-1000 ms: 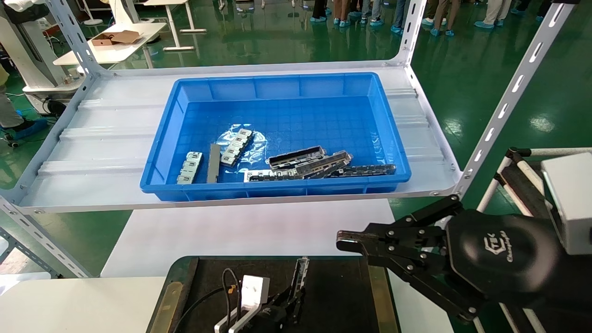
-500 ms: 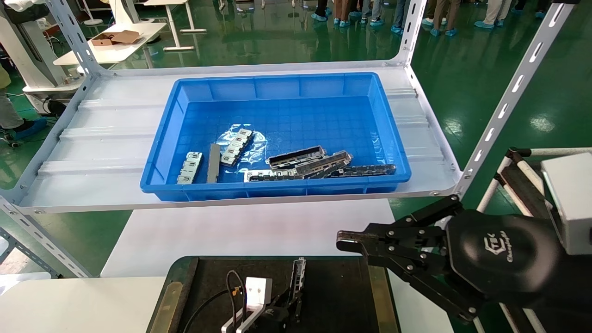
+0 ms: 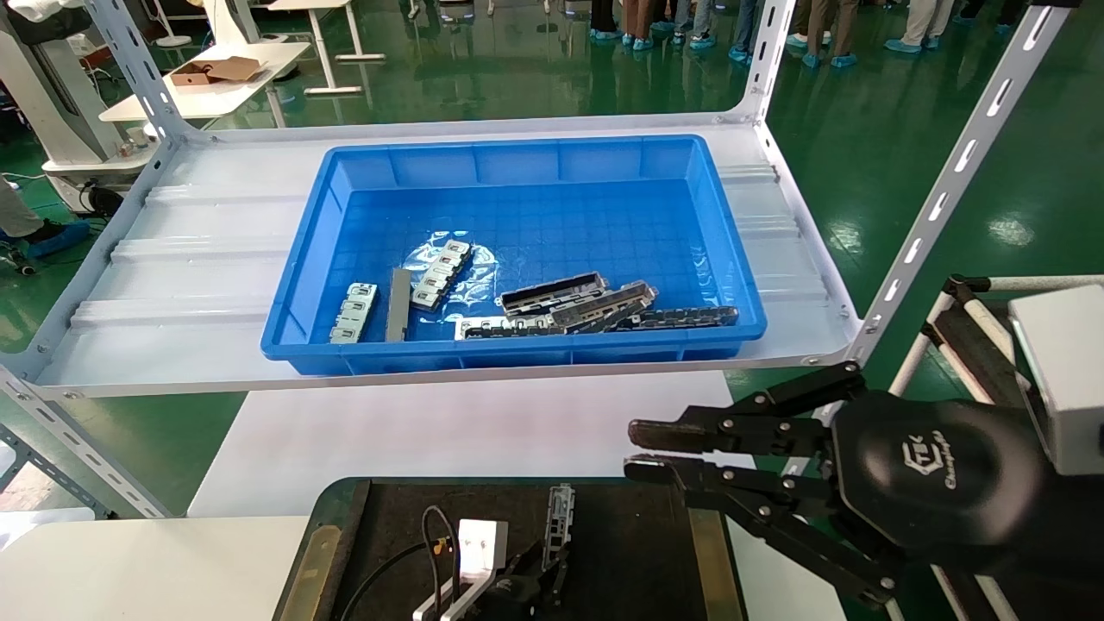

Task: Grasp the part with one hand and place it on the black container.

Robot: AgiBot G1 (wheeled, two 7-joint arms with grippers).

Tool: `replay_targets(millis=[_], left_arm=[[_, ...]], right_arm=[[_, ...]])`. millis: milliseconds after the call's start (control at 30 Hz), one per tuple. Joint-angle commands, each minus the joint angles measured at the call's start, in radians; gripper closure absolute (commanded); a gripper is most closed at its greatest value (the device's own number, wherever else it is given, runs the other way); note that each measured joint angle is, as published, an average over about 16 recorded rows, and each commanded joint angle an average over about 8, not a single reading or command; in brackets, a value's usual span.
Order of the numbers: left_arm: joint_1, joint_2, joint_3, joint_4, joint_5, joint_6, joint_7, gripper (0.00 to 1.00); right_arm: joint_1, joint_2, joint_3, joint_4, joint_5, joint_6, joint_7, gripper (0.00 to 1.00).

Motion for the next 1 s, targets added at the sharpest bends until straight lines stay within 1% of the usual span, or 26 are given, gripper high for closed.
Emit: replay_targets(millis=[33, 300, 633, 800, 1000], left_arm=[[-0.001, -0.001, 0.003, -0.005, -0.006, -0.002, 0.001, 0.00], [-0.013, -0.010, 0.018, -0.025, -0.029, -0.007, 0.010, 0.00], [-0.037, -0.045, 0.031, -0.063, -0.040, 0.001, 0.027, 0.00], [-0.052, -0.077, 0.034, -0.099, -0.016, 0.030, 0.046, 0.00], [-0.068, -0.127, 0.026, -0.153, 0.017, 0.102, 0.057, 0.00]], right_arm=[[0.000, 0.000, 0.000, 0.000, 0.000, 0.000, 0.000, 0.00], [0.000, 0.000, 0.000, 0.000, 0.000, 0.000, 0.000, 0.00], [0.000, 0.000, 0.000, 0.000, 0.000, 0.000, 0.000, 0.00], [0.000, 0.000, 0.000, 0.000, 0.000, 0.000, 0.000, 0.00], [0.000, 0.000, 0.000, 0.000, 0.000, 0.000, 0.000, 0.00]])
